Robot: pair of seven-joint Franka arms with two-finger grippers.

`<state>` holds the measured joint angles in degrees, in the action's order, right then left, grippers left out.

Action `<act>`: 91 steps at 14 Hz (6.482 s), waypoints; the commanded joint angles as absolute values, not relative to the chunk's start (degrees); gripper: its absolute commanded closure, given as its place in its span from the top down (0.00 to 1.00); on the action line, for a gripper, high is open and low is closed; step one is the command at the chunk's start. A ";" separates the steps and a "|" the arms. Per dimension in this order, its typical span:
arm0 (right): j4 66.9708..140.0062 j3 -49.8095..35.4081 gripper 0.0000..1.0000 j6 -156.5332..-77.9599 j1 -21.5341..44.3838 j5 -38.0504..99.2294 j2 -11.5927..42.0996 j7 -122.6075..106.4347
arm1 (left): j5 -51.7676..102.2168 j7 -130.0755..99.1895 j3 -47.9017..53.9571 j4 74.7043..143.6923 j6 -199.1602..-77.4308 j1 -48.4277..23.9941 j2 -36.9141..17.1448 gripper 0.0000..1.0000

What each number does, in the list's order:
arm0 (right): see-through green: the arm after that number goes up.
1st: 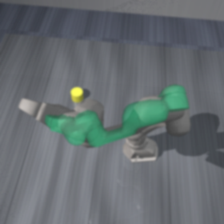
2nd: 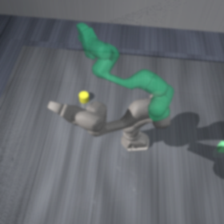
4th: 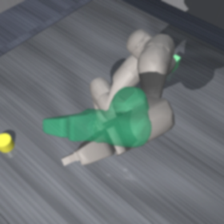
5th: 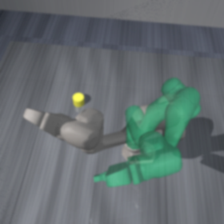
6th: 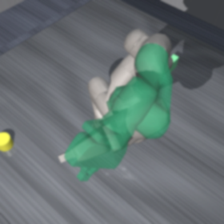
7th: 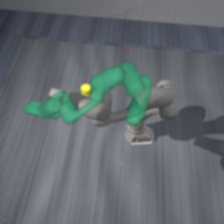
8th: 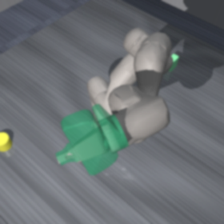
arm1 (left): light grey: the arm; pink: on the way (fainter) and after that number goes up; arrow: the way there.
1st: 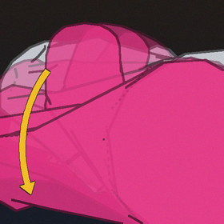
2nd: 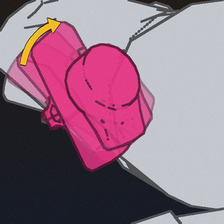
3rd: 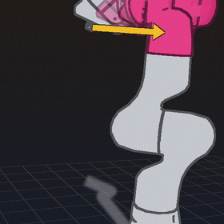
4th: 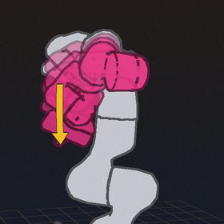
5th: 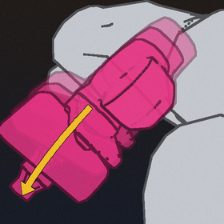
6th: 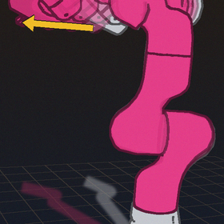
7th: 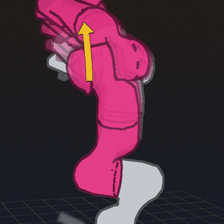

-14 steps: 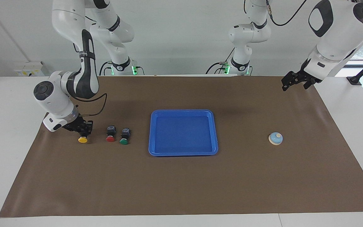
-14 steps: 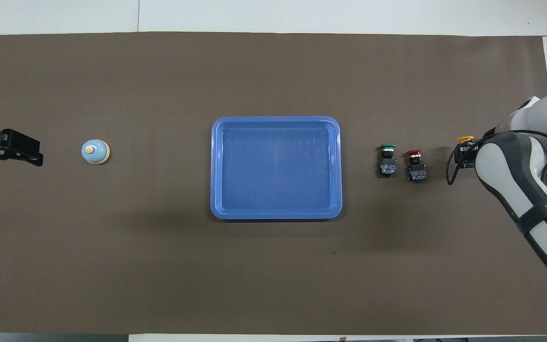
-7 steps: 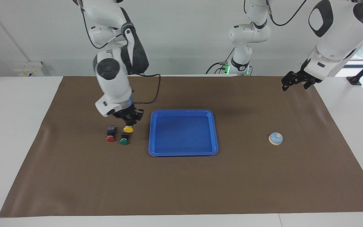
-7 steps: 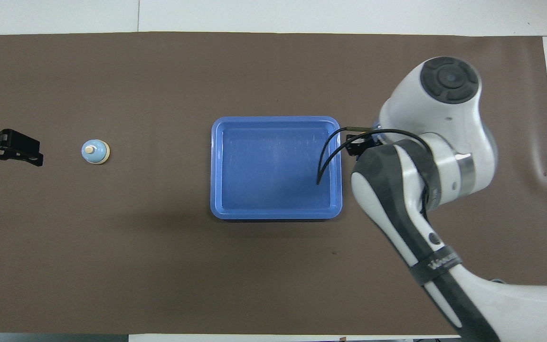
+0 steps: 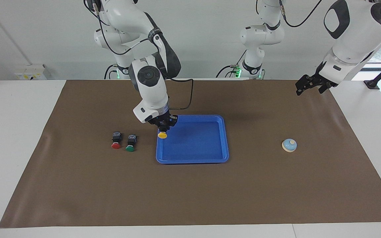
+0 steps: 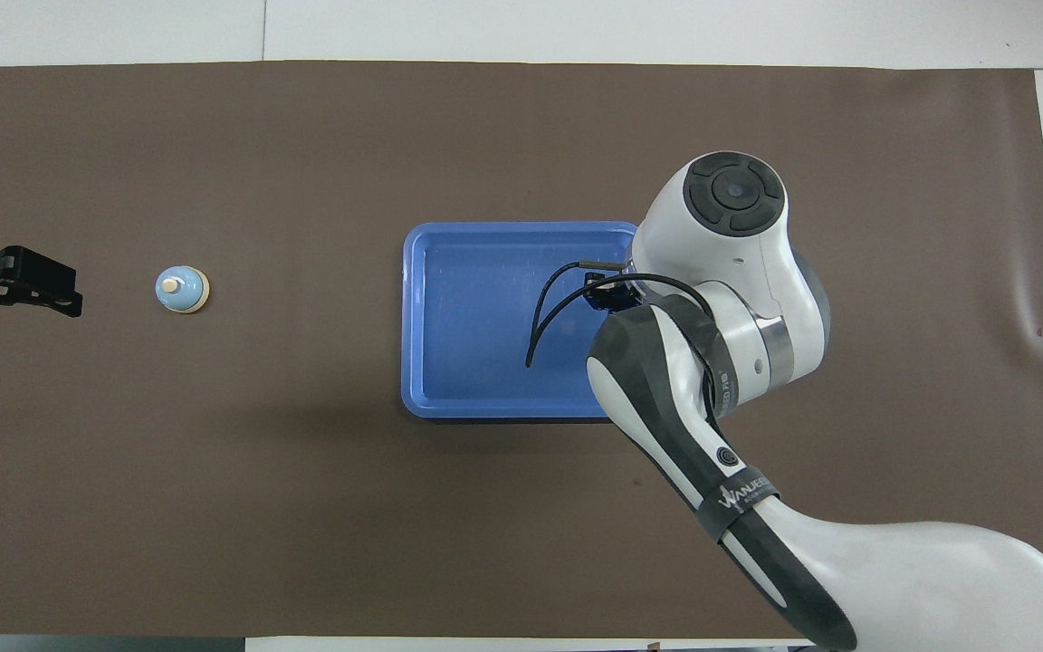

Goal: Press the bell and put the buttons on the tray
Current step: 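Carry the yellow button with the right gripper into the tray, then release the yellow button in the tray and reach the red button, then grasp the red button with the right gripper and place it in the tray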

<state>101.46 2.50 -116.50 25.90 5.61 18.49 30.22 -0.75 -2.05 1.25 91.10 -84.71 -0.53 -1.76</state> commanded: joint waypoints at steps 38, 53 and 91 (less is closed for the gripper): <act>121.37 3.08 1.00 -130.96 4.13 0.44 12.13 1.05 | -0.26 -1.93 0.97 91.14 -84.64 -0.53 -1.23 1.00; 118.67 2.90 0.00 -129.40 6.59 0.53 12.39 2.20 | -0.26 -1.93 0.97 91.14 -84.64 -0.53 -1.14 1.00; 115.92 3.25 1.00 -125.59 12.13 0.18 13.27 16.17 | -0.26 -1.93 0.97 91.14 -84.64 -0.53 -1.14 1.00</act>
